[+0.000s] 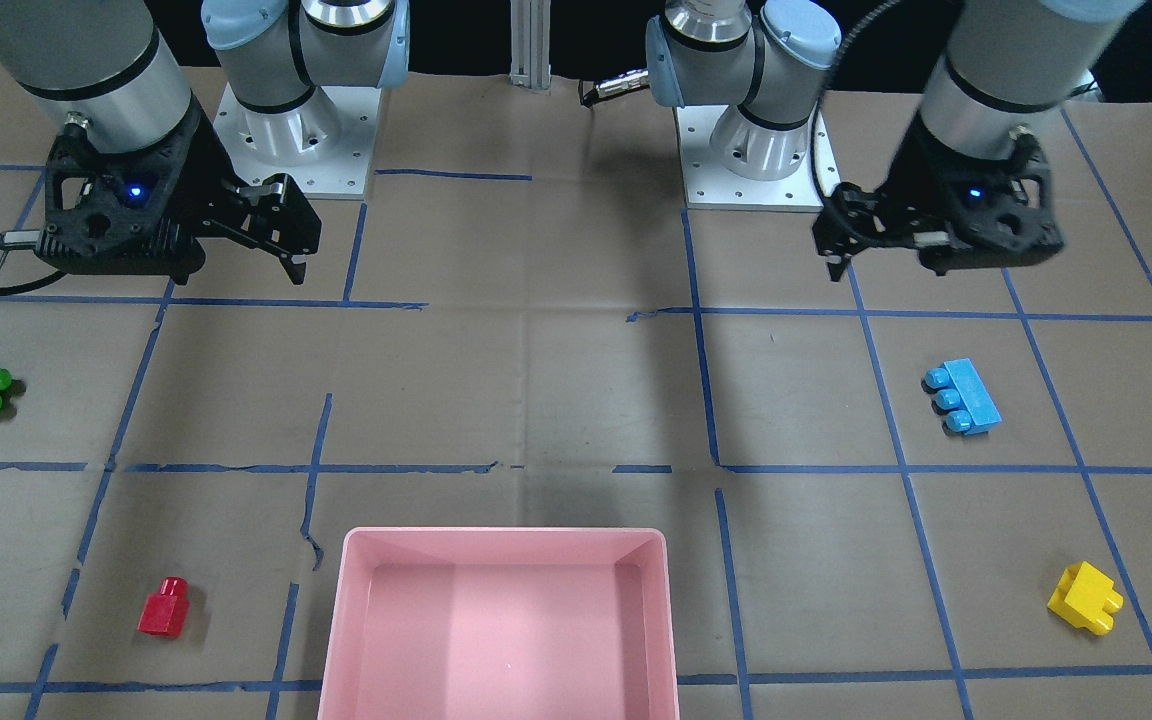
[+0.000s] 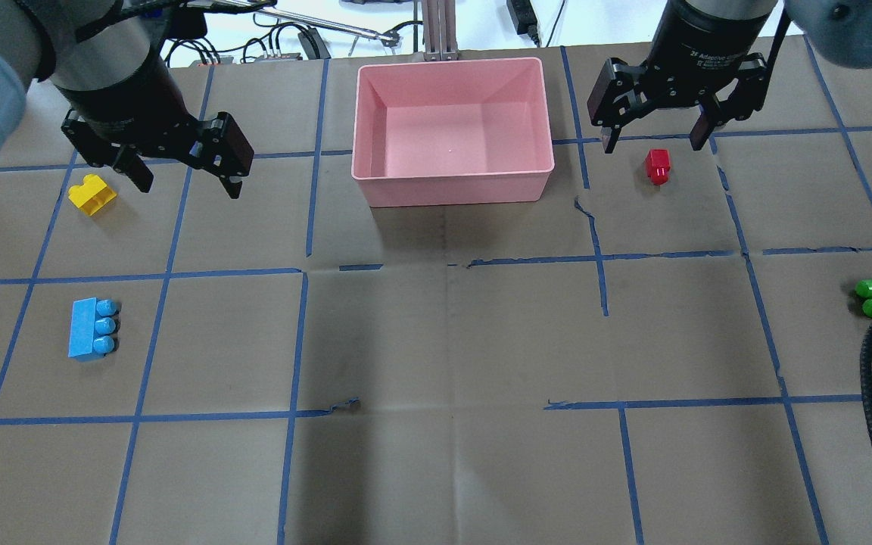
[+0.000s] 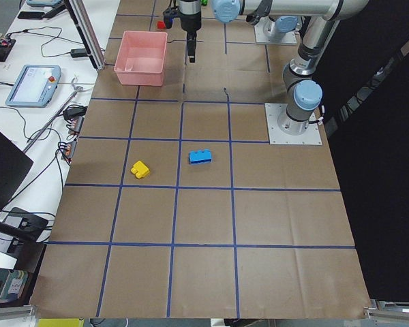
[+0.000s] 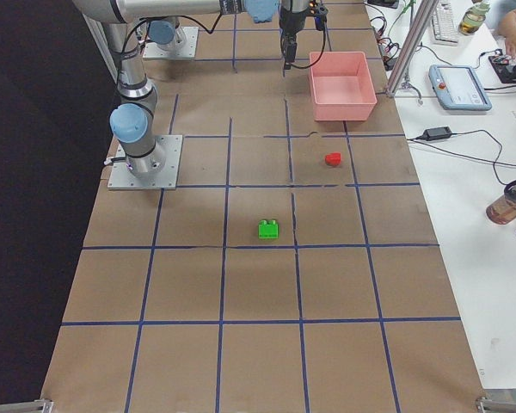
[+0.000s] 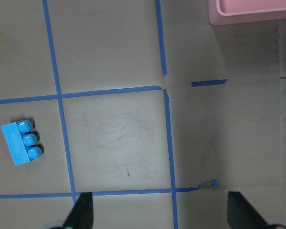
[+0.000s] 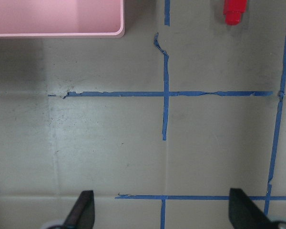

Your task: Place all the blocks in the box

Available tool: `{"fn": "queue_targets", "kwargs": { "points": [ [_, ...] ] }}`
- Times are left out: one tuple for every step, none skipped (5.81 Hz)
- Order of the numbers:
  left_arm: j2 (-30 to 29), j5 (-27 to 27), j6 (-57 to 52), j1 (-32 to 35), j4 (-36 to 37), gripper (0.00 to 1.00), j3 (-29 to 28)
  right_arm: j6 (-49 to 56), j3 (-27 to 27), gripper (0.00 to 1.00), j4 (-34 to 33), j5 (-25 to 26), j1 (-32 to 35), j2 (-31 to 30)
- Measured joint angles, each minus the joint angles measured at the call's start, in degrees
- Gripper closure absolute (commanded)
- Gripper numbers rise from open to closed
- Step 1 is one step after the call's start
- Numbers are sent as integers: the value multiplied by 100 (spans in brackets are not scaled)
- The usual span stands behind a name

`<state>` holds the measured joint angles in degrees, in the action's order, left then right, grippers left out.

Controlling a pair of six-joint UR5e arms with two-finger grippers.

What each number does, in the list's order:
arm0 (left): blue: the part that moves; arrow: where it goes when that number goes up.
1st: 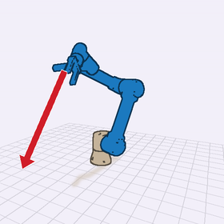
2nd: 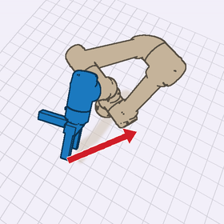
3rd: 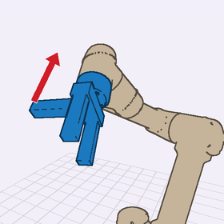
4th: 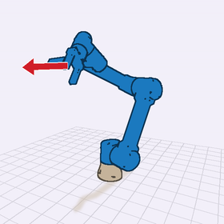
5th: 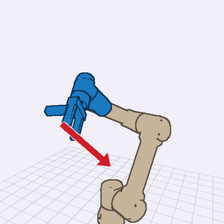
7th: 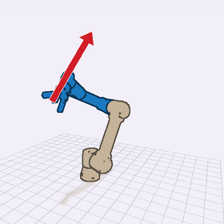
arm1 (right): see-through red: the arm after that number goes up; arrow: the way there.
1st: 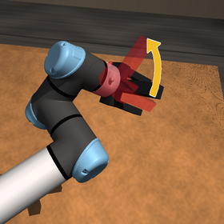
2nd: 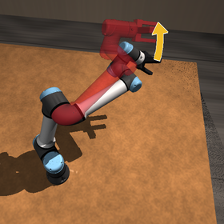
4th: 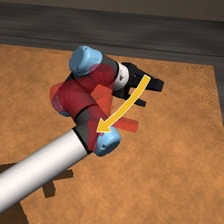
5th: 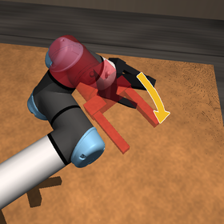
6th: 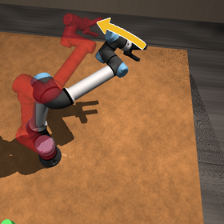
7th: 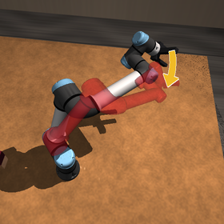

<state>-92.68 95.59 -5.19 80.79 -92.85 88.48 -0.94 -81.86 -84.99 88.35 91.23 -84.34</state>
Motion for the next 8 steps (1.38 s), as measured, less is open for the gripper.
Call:
{"fn": "queue_targets", "kwargs": {
  "points": [
    [-350, 13, -163, -583, 3, 1, -64, 18, -7, 0, -3, 21, 0, 22],
    [-713, 24, -348, -1037, 5, 1, -105, 56, -12, 0, -12, 52, -30, 57],
    [-971, 23, -715, -1423, 49, 4, -34, 199, -11, 0, -32, 74, -166, 82],
    [-1090, 17, -1115, -1704, 280, 6, 167, 518, -11, 0, -49, 122, -584, 89],
    [-1150, 21, -1421, -1844, 859, 6, 533, 1155, -16, 0, -47, 197, -1281, 92],
    [-1193, 32, -1663, -1950, 1592, 6, 1025, 2119, -20, 0, -40, 252, -2025, 92],
    [-1236, 28, -1785, -2104, 2186, 6, 1506, 3185, -29, 0, -36, 274, -2751, 102],
    [-1304, 28, -1887, -2232, 2790, 4, 1932, 4094, -93, 0, -61, 276, -3420, 147]
  ]
}}
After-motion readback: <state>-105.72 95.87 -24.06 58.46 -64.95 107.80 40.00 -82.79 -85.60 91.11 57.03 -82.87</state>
